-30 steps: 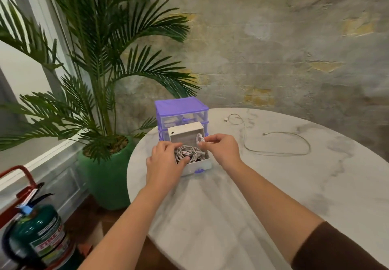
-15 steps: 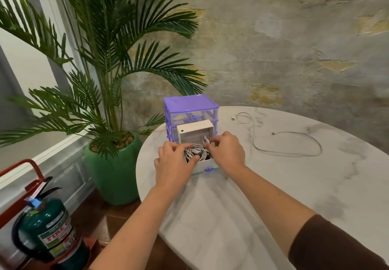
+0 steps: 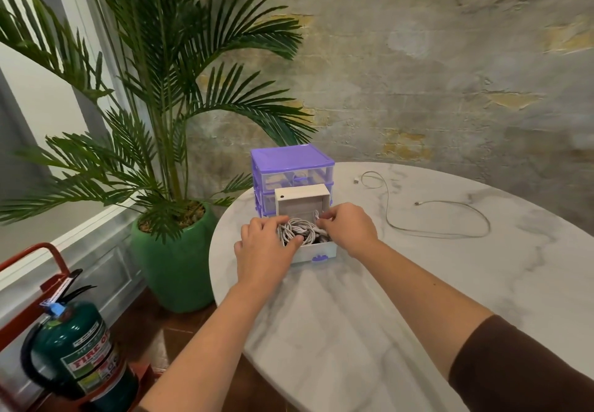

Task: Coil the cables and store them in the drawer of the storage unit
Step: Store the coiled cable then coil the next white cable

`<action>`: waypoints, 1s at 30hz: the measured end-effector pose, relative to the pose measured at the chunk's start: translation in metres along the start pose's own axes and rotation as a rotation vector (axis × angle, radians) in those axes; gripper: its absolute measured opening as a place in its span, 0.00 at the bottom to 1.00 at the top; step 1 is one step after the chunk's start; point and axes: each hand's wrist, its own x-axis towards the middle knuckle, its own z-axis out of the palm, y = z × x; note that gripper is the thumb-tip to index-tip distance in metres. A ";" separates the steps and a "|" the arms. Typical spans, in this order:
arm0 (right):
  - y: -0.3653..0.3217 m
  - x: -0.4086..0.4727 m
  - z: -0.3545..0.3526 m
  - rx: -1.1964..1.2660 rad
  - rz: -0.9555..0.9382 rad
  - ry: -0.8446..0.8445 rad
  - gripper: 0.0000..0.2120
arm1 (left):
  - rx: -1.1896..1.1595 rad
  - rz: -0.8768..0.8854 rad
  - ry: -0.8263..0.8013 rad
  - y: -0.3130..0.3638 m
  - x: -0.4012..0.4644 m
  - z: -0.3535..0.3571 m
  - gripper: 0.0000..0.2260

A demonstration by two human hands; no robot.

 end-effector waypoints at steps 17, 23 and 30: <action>-0.004 -0.008 -0.004 -0.076 0.005 0.093 0.20 | -0.011 -0.022 -0.039 -0.002 0.000 -0.004 0.22; -0.007 -0.007 0.009 -0.009 -0.071 0.175 0.10 | -0.005 -0.019 -0.045 -0.004 0.000 -0.005 0.22; 0.001 0.000 0.014 -0.169 -0.259 0.113 0.13 | 0.000 -0.004 -0.050 -0.004 0.001 -0.006 0.22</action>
